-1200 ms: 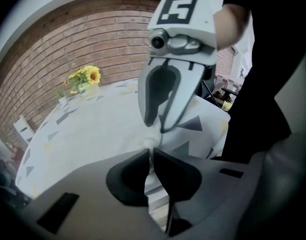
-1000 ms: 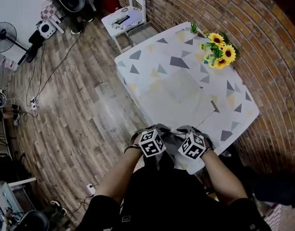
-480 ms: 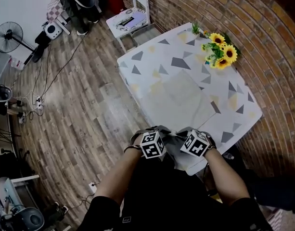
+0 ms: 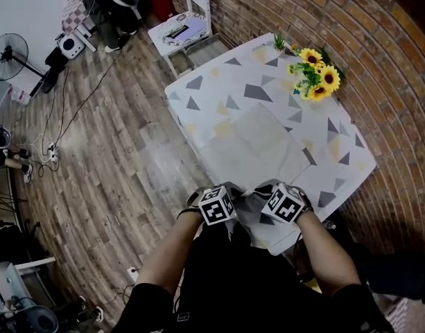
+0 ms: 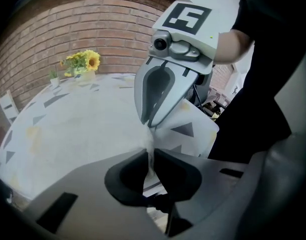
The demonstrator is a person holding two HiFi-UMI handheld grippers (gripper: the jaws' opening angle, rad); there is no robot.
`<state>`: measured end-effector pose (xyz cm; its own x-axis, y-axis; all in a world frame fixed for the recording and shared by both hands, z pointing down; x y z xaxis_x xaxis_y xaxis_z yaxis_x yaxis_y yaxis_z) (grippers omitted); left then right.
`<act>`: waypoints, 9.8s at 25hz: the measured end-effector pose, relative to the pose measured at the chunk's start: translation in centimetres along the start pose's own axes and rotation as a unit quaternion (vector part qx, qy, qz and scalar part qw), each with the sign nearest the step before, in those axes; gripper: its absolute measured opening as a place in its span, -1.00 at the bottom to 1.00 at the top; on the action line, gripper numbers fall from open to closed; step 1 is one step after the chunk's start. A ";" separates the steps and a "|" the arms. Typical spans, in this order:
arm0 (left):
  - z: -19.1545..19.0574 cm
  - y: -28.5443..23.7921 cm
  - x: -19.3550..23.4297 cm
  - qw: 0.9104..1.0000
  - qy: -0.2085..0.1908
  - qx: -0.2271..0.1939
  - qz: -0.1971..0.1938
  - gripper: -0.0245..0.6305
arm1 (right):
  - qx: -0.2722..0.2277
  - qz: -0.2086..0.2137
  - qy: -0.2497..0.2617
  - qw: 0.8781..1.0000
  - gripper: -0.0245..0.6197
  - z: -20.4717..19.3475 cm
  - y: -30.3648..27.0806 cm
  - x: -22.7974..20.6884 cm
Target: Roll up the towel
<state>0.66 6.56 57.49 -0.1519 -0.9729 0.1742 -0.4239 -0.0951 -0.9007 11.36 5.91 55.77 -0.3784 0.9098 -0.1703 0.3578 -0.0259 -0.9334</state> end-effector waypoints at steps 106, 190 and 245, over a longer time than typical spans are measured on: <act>-0.2 1.5 6.9 0.986 -0.148 0.056 0.055 -0.60 | 0.038 -0.036 -0.085 0.995 -0.77 4.5 -1.0 -4.4; 2.8 3.6 17.5 0.979 -0.179 0.061 0.081 -0.29 | 0.057 -0.134 -0.108 0.984 -0.46 8.4 0.6 -13.2; 8.8 5.0 25.7 0.967 -0.247 0.033 0.052 -0.22 | 0.082 -0.187 -0.178 0.963 -0.38 7.6 1.1 -20.0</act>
<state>2.49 -20.81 53.94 0.2613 -0.9583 -0.1155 -0.3697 0.0111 -0.9291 12.80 -15.43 55.78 -0.7336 0.6695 0.1167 0.0117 0.1842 -0.9828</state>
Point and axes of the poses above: the fingertips, and each gripper's own axes: y backward along the fingers, x to its left, z out of its top, the point moved 8 cm from there along y, backward along the fingers, and after that the axes turned 12 degrees about x, right-handed, at the moved point
